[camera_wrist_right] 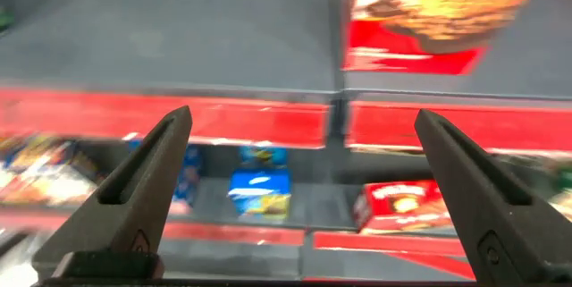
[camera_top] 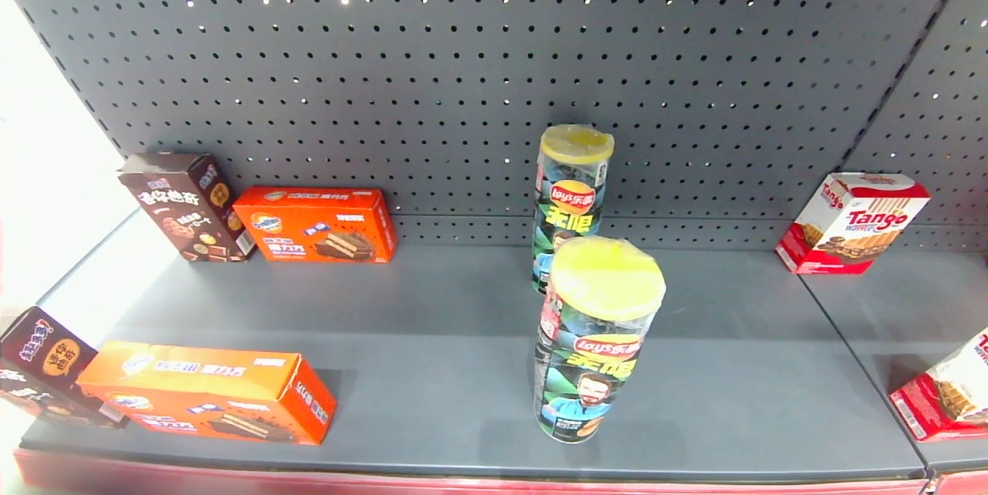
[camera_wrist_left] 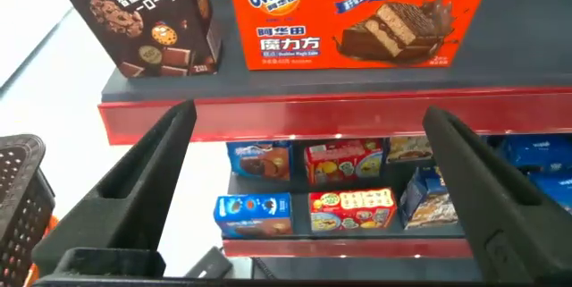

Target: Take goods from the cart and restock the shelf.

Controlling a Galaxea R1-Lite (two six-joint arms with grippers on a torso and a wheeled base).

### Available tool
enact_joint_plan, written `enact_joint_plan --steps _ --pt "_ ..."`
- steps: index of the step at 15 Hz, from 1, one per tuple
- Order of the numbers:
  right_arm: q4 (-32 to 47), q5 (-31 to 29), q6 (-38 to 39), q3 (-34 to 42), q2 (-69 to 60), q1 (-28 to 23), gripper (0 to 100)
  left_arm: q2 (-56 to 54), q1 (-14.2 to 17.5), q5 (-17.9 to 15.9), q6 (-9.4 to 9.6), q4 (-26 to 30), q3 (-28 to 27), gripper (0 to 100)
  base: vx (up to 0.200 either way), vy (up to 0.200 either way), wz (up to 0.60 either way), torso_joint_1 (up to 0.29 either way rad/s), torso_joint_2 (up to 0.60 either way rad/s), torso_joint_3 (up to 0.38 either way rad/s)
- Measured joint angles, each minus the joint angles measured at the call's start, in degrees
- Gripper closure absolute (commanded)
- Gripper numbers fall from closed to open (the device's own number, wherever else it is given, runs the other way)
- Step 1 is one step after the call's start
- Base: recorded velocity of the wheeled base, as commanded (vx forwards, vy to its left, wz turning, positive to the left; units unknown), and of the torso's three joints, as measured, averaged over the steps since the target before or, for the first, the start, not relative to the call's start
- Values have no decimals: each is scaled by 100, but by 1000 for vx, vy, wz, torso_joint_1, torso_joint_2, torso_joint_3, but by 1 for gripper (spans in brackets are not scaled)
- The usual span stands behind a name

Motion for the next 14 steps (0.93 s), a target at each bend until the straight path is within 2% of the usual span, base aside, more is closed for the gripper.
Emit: enact_joint_plan --steps 3,6,8,10,12,14 --pt "-5 0 0 0 -221 28 0 0 2 -24 -20 -4 2 0 0 0 0 0 0 0" --pt "0 20 0 0 -289 35 0 0 0 -441 -63 2 2 0 0 0 0 0 0 0" --pt "5 15 18 0 -304 35 0 0 0 -364 -30 -4 -2 0 0 0 0 0 0 0" --pt "2 28 51 0 -308 35 0 0 0 -162 260 -6 -2 0 0 0 0 0 0 0" --pt "0 33 38 0 -308 35 0 0 0 -193 221 -2 0 0 0 0 0 0 0 0" --pt "0 33 35 0 -311 35 0 2 0 -663 251 0 2 0 0 0 0 0 0 0"
